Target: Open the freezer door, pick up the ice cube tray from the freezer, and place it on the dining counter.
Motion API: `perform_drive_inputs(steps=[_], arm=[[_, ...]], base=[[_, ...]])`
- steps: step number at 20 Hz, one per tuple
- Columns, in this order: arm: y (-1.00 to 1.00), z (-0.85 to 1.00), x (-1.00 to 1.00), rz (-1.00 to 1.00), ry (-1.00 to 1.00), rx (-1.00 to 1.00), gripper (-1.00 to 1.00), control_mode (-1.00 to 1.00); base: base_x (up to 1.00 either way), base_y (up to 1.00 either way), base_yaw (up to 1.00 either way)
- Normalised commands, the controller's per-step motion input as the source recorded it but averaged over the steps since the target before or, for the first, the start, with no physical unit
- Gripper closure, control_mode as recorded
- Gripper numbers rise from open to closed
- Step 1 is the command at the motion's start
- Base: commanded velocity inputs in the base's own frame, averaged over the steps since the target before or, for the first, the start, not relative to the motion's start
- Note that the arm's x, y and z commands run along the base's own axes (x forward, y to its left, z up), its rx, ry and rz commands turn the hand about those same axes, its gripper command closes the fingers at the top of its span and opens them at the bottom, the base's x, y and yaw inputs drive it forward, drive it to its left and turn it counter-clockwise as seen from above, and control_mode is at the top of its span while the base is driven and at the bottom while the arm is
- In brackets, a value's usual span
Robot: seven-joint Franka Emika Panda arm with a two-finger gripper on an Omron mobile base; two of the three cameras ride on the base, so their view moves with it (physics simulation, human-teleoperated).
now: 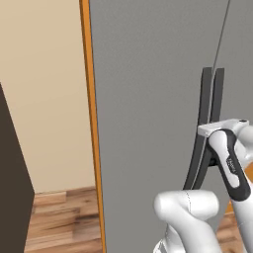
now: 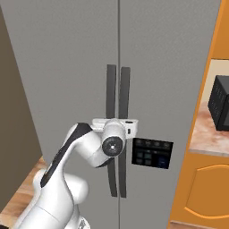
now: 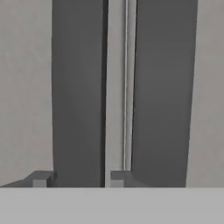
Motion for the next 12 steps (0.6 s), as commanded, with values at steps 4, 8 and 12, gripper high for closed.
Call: perform_drive_inputs(steps=[4,8,12], arm=[[-0.54,0.03,0.00,0.00,-0.23,0.10,-1.00,-1.00],[-0.40,0.15,0.00,0.00,-0.14,0.05,-1.00,-1.00],[-0.29,0.22,-0.02,0.00,-0.07,0.02,-1.00,-1.00]], base=[[0.00,0.00,0.00],[0.00,0.00,0.00],[0.00,0.00,0.00]])
